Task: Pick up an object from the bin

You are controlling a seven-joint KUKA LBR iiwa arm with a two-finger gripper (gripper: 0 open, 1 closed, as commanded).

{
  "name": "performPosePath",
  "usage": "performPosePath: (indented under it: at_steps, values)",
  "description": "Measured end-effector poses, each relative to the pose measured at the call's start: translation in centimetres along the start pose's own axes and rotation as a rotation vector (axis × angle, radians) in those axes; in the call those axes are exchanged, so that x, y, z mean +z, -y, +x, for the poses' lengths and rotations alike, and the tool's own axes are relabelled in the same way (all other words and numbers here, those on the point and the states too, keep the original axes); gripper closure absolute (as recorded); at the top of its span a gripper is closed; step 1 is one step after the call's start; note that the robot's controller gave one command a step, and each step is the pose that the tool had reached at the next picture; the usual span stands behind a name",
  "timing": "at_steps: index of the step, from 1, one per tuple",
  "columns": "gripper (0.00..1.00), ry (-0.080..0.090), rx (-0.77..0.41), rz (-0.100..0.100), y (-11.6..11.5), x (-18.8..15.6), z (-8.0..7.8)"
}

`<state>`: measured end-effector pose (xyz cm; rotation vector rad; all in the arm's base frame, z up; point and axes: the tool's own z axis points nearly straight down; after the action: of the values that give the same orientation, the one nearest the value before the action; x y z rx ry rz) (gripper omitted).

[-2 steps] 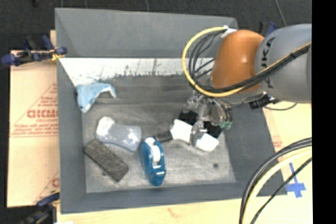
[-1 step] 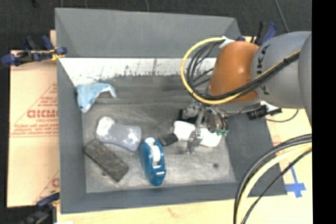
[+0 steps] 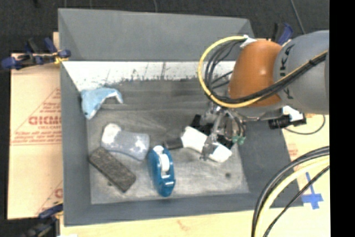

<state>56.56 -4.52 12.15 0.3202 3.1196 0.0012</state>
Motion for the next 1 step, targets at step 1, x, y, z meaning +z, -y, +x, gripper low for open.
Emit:
performPosePath:
  at_steps: [1]
  values:
    - [0.00,0.014,0.015,-0.001,-0.71,4.83,-0.58]
